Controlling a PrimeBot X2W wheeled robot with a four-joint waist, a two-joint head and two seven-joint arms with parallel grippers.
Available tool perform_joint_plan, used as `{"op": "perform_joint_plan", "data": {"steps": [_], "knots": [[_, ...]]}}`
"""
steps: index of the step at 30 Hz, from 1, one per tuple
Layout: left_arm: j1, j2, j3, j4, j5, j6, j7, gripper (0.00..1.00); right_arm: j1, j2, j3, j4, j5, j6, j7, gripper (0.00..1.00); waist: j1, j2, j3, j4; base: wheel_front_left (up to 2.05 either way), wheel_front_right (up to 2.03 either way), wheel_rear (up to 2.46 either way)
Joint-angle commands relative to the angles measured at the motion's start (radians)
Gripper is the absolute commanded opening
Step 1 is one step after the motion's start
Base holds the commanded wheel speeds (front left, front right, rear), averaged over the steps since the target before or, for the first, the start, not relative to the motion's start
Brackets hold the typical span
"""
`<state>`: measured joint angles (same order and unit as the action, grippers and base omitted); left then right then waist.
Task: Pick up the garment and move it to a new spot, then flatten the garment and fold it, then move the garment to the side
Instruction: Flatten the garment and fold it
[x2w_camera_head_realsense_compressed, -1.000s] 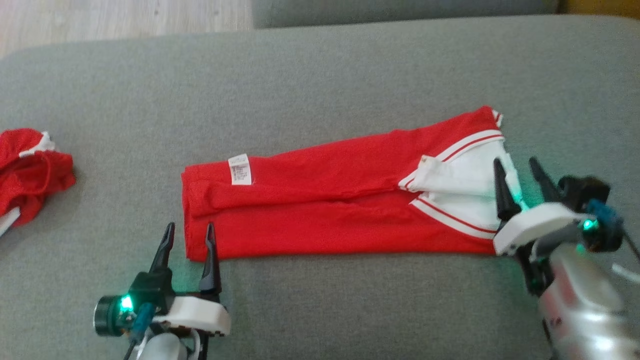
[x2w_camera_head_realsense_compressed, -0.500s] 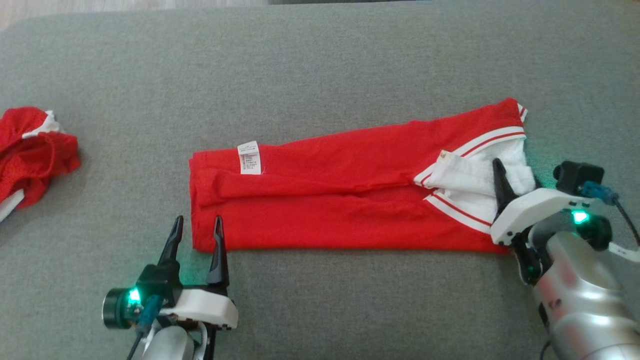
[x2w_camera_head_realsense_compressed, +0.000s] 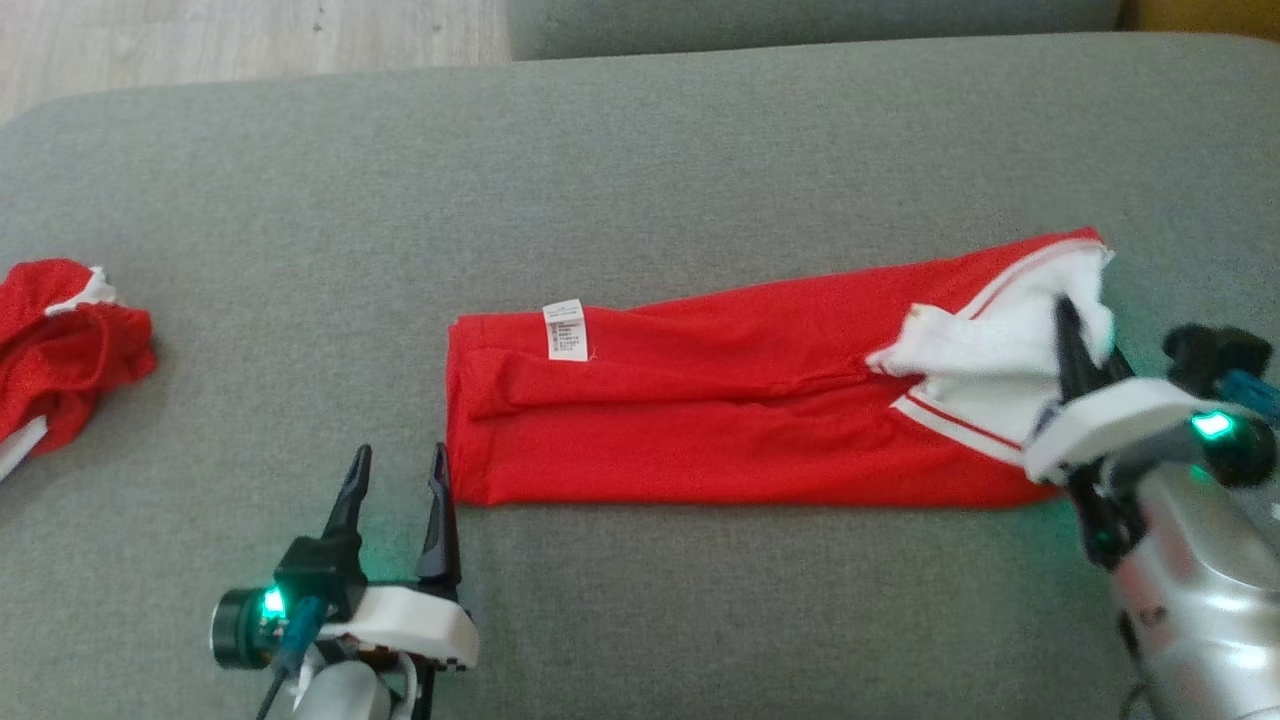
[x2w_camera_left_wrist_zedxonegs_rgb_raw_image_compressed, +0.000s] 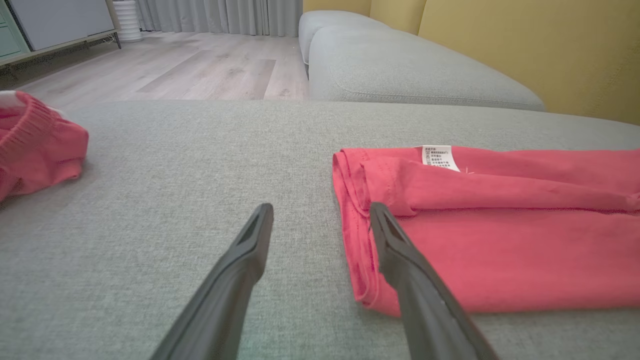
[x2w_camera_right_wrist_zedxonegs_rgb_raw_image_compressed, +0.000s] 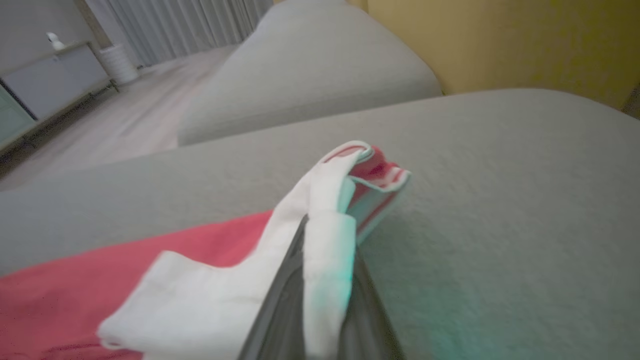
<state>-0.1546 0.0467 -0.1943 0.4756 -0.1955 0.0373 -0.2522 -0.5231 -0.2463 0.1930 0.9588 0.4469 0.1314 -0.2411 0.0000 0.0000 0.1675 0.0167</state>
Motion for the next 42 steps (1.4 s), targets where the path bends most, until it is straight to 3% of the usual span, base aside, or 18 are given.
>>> {"op": "perform_joint_plan", "data": {"steps": [1,7,13,21,26,27,28,29,30,35,42], "knots": [[0.001,0.004,0.020,-0.022,-0.007,0.000,-0.010,1.00,-0.004,0.018,0.035,-0.077,0.005,-0.001,-0.020,0.00,0.0000,0.0000,-0.009,0.005,0.00,0.00,0.00],[0.006,0.004,-0.005,-0.022,-0.019,-0.001,-0.010,1.00,0.058,0.061,0.164,-0.325,0.059,-0.001,-0.020,0.00,0.0000,0.0000,-0.024,0.045,0.00,0.00,0.00],[0.006,0.004,-0.038,-0.023,-0.019,-0.008,-0.010,1.00,0.092,0.091,0.336,-0.446,0.158,-0.001,0.013,0.00,0.0000,0.0000,-0.027,0.160,0.00,0.00,0.00],[0.017,0.004,-0.085,-0.022,-0.030,-0.013,-0.010,1.00,0.050,0.121,0.425,-0.406,0.209,-0.001,0.031,0.00,0.0000,0.0000,-0.025,0.311,0.00,0.00,0.00],[0.021,0.004,-0.107,-0.021,-0.040,-0.011,-0.010,1.00,0.009,0.145,0.455,-0.347,0.224,-0.001,0.024,0.00,0.0000,0.0000,-0.021,0.365,0.00,0.00,0.00],[0.021,0.004,-0.110,-0.020,-0.042,-0.009,-0.010,1.00,0.001,0.151,0.456,-0.330,0.228,-0.001,0.022,0.21,0.0000,0.0000,-0.020,0.371,0.00,0.00,0.00],[0.021,0.004,-0.112,-0.020,-0.044,-0.007,-0.010,1.00,-0.006,0.157,0.458,-0.316,0.233,-0.001,0.020,0.84,0.0000,0.0000,-0.020,0.373,0.00,0.00,0.00],[0.021,0.004,-0.112,-0.020,-0.044,-0.007,-0.010,1.00,-0.006,0.157,0.458,-0.316,0.233,-0.001,0.020,0.84,0.0000,0.0000,-0.020,0.373,0.00,0.00,0.00],[0.021,0.004,-0.114,-0.020,-0.046,-0.006,-0.010,1.00,-0.014,0.162,0.457,-0.306,0.237,-0.001,0.015,1.00,0.0000,0.0000,-0.020,0.375,0.00,0.00,0.00],[0.022,0.004,-0.098,-0.025,-0.051,0.007,-0.010,1.00,-0.026,0.172,0.421,-0.276,0.232,-0.001,-0.015,1.00,0.0000,0.0000,-0.038,0.323,0.00,0.00,0.00],[0.009,0.004,-0.065,-0.031,-0.039,0.008,-0.010,1.00,0.033,0.136,0.223,-0.277,0.139,-0.001,-0.020,1.00,0.0000,0.0000,-0.066,0.207,0.00,0.00,0.00]]}}
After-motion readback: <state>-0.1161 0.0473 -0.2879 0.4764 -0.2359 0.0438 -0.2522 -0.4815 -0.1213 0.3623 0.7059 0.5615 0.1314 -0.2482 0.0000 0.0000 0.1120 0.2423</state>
